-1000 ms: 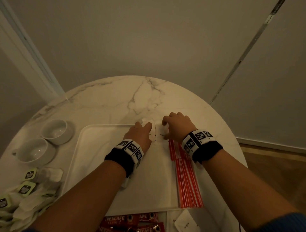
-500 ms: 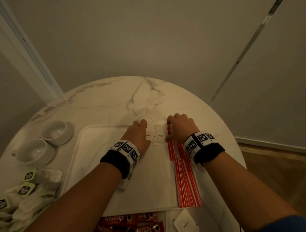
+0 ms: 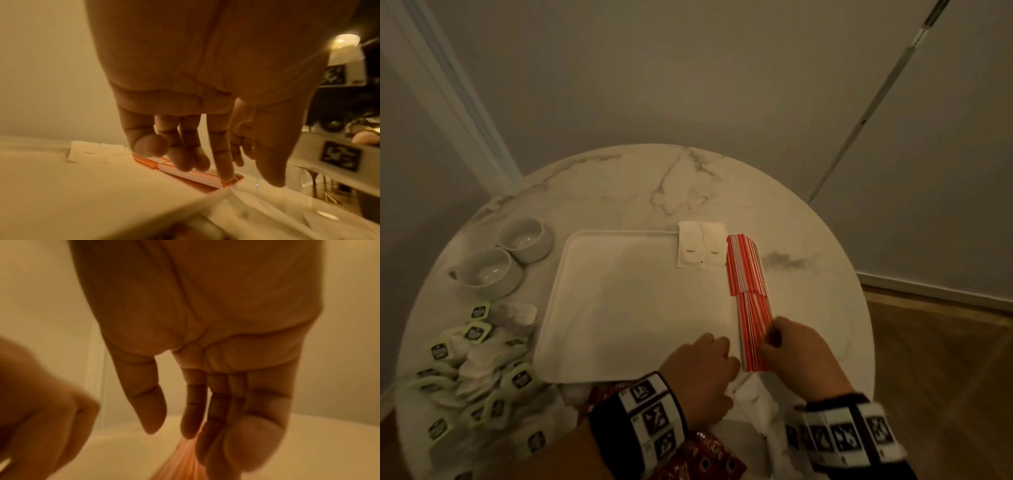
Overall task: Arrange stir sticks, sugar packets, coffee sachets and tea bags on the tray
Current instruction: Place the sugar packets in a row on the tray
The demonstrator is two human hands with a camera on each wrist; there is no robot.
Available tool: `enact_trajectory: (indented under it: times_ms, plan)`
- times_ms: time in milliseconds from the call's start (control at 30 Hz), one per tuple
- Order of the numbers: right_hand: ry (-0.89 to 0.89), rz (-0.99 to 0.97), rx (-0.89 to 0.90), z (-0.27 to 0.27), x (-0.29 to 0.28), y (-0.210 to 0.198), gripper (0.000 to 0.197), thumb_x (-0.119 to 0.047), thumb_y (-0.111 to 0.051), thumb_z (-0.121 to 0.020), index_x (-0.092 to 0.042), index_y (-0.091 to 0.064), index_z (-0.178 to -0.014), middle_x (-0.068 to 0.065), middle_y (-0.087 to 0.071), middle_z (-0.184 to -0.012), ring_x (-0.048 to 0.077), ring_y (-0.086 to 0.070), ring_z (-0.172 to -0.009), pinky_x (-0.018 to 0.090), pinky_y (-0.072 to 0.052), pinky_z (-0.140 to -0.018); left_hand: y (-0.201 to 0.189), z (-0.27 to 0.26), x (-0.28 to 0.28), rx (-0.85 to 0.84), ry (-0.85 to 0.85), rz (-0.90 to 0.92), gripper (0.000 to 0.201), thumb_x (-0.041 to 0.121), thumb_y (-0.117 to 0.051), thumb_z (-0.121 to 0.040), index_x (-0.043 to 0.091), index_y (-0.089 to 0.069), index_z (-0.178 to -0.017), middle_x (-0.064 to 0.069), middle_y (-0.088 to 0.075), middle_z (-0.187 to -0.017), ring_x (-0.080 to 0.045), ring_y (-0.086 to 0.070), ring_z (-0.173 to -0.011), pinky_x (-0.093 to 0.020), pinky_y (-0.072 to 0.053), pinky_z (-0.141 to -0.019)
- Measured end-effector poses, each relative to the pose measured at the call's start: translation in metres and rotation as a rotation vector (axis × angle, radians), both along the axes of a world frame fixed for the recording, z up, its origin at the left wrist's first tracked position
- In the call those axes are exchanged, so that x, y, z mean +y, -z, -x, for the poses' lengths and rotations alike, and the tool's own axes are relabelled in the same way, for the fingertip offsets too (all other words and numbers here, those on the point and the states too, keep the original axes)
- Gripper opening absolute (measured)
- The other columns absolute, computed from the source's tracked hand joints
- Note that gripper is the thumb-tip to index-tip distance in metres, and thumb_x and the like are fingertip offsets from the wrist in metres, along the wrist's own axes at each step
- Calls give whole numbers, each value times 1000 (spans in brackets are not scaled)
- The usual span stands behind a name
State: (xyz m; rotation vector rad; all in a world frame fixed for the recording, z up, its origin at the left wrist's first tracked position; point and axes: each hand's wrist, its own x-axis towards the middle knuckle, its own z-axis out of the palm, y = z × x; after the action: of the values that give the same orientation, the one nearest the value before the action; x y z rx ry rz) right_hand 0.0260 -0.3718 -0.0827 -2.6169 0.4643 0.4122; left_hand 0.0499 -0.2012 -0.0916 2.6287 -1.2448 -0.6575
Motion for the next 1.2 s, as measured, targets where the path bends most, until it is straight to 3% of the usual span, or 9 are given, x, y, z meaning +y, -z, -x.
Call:
enact_trajectory:
  times_ms: [133, 333, 600, 733, 867, 967, 1033, 1133, 1200]
  plan:
    - [63, 74, 58, 47, 14, 18, 18, -34, -58, -87, -20, -47, -90, -5, -53, -85, 10, -50, -74, 14, -28, -50, 7, 30, -1, -7, 54, -79, 46, 46, -60, -84, 13, -54, -115, -7, -44, -119, -25, -37, -111, -41, -39, -83]
    - [53, 209, 32, 70, 32, 47, 35, -39, -52, -89, -17, -48, -117, -1, -55, -108, 14, -55, -94, 22, -47, -82, 15, 50, -7, -104, -120, -207, 35, 35, -50, -93, 7, -57, -113, -11, -46, -122, -29, -35, -116, -42, -33, -90]
    - [-53, 116, 11, 58, 37, 49, 22, -28, -54, -90, -23, -62, -111, -3, -62, -110, 12, -58, -99, 28, -48, -92, 9, 30, -16, 94, -178, -115, 29, 23, -55, -89, 4, -55, -111, -14, -50, -117, -29, -40, -113, -41, -44, -89]
    - [-75, 165, -11, 55, 42, 51, 20, -27, -50, -92, -27, -63, -107, -9, -66, -108, 8, -60, -96, 26, -47, -92, 11, 22, -17, 20, -110, -159, 27, 14, -57, -85, 8, -55, -110, -11, -53, -116, -27, -43, -111, -40, -45, -88]
    - [-33, 104, 74, 54, 40, 53, 21, -25, -50, -96, -23, -61, -114, -6, -66, -112, 6, -63, -95, 17, -44, -87, 13, 23, -17, -38, -55, -118, 27, 24, -59, -85, 13, -54, -110, -8, -56, -113, -26, -46, -107, -40, -46, -86]
    - [13, -47, 112, 52, 31, 38, 20, -21, -47, -98, -19, -63, -109, 0, -68, -108, 9, -60, -86, 17, -43, -78, 5, 16, -12, 83, -129, 43, 33, 38, -58, -87, 13, -54, -108, -7, -58, -108, -24, -52, -99, -37, -47, -81]
    - [65, -276, 5, 52, 24, 24, 20, -18, -48, -96, -15, -68, -100, 5, -70, -95, 15, -63, -80, 28, -50, -75, -1, 10, -8, 228, -205, 192, 33, 43, -58, -87, 14, -57, -103, -4, -60, -98, -20, -55, -87, -34, -46, -74]
    - [184, -598, -141, 44, 25, 2, 18, -11, -52, -95, -12, -70, -98, 11, -71, -84, 26, -65, -70, 33, -51, -59, -3, -2, 0, 435, -368, 397, 24, 35, -62, -87, 16, -61, -102, 0, -63, -97, -14, -58, -85, -30, -50, -75]
    - [278, -819, -171, 35, 29, -8, 16, -8, -56, -93, -11, -68, -103, 13, -72, -90, 27, -69, -76, 31, -54, -57, -6, -13, 7, 561, -507, 515, 18, 28, -64, -87, 16, -63, -101, 2, -65, -92, -9, -60, -79, -22, -50, -67]
